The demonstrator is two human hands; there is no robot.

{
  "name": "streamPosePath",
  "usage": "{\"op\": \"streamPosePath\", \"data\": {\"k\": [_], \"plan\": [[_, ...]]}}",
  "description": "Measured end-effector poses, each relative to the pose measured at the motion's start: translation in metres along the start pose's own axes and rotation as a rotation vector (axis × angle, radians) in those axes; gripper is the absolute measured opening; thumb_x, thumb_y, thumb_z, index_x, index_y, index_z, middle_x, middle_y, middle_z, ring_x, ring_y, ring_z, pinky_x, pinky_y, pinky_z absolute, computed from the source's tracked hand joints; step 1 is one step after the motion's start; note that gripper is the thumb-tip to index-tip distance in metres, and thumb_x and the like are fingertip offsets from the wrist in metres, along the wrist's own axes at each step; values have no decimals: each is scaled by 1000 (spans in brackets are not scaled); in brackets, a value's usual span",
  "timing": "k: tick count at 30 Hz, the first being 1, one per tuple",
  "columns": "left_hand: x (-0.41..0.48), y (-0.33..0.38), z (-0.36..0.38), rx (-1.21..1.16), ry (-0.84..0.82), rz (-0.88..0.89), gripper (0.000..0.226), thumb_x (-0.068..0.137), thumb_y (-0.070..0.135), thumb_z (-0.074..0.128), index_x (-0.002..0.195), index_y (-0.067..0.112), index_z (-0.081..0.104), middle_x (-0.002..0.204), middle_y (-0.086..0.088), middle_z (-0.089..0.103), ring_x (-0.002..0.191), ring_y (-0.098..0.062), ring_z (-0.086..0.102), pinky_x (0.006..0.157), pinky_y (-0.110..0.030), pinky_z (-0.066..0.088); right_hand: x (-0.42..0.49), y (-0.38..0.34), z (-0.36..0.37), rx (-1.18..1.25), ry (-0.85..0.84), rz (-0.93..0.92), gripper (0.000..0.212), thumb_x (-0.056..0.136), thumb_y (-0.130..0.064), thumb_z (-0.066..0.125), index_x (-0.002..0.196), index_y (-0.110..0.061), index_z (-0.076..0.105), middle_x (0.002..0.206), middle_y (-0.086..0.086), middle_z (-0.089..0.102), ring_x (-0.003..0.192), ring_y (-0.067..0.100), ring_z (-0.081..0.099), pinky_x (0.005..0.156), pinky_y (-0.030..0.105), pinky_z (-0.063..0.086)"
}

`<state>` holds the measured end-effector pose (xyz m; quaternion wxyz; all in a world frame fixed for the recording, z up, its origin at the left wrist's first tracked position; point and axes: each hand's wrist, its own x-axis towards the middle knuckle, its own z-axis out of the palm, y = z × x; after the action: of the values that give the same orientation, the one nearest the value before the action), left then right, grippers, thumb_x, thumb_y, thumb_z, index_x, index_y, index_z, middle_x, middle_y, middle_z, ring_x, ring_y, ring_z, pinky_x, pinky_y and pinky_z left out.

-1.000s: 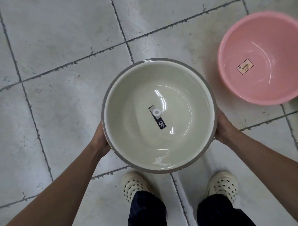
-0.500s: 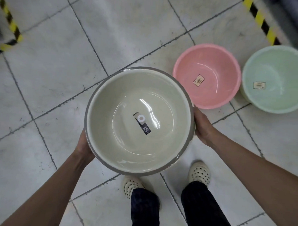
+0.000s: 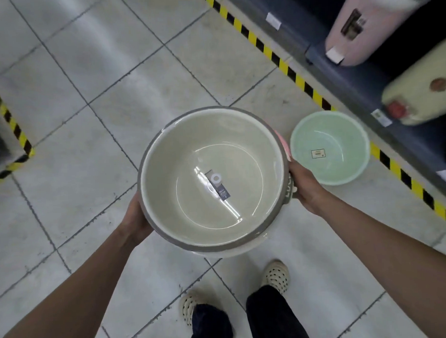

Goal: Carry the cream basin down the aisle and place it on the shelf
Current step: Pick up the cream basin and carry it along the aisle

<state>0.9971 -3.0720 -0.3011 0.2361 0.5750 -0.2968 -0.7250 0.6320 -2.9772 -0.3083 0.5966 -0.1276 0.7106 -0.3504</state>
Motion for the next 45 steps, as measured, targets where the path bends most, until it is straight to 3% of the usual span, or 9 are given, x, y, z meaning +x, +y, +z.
{"op": "streamPosePath", "data": {"k": [6, 10, 13, 17, 21, 26, 36, 39, 45], "plan": [[36, 34, 45, 40, -85, -75, 33, 108, 20, 40, 117, 12, 71, 95, -4, 80, 83, -21, 77, 69, -36, 64, 12, -28, -46, 58, 126, 47, 30, 91, -45, 55, 117, -44, 72, 105, -8, 78, 105, 22, 69, 84, 40, 55], [79, 49, 70, 124, -185, -67, 45, 109, 17, 39, 100, 24, 82, 94, -4, 80, 83, -21, 76, 71, -36, 64, 35, -35, -60, 102, 195, 68, 35, 92, -49, 54, 123, -43, 70, 115, -7, 77, 110, 21, 69, 88, 44, 57], [125, 51, 69, 194, -215, -112, 35, 110, 29, 43, 123, 17, 73, 115, -16, 74, 102, -34, 71, 88, -51, 59, 56, -31, -64, 197, 257, 110, 38, 87, -48, 59, 120, -37, 73, 114, -4, 78, 110, 24, 70, 81, 38, 55], [201, 38, 48, 228, -158, -272, 53, 97, 48, 63, 130, 8, 61, 127, -22, 51, 111, -47, 49, 100, -68, 43, 93, -6, -70, 373, 300, 68, 47, 86, -45, 61, 123, -19, 73, 126, 8, 74, 125, 34, 64, 105, 50, 51], [247, 36, 62, 249, -157, -342, 30, 88, 41, 63, 97, 13, 69, 107, -21, 57, 96, -37, 55, 81, -54, 51, 132, 22, -72, 474, 340, 102, 60, 83, -55, 63, 132, -20, 68, 139, 11, 66, 131, 34, 60, 114, 59, 42], [320, -1, 56, 214, -109, -301, 68, 86, 47, 71, 134, 2, 55, 134, -11, 49, 113, -36, 44, 92, -58, 39, 181, 52, -72, 438, 353, 86, 51, 92, -43, 55, 134, -16, 67, 137, 13, 67, 126, 33, 63, 111, 55, 46], [402, -60, 61, 255, -211, -296, 42, 90, 41, 62, 120, 11, 59, 123, -13, 46, 107, -34, 38, 91, -54, 32, 272, 135, -76, 471, 285, -4, 48, 97, -35, 51, 138, -16, 64, 139, 15, 65, 130, 35, 60, 112, 58, 45], [402, -63, 75, 245, -270, -271, 22, 88, 29, 63, 104, 15, 70, 103, -16, 59, 98, -32, 51, 89, -48, 43, 286, 154, -72, 532, 287, 9, 49, 98, -35, 49, 140, -15, 62, 142, 16, 63, 132, 34, 59, 111, 52, 47], [406, -84, 89, 199, -292, -251, 50, 103, 7, 35, 93, 12, 83, 95, -9, 80, 90, -25, 77, 77, -37, 62, 296, 176, -60, 666, 324, 84, 38, 103, -35, 41, 101, -28, 78, 97, -5, 80, 102, 22, 69, 90, 39, 55]]}}
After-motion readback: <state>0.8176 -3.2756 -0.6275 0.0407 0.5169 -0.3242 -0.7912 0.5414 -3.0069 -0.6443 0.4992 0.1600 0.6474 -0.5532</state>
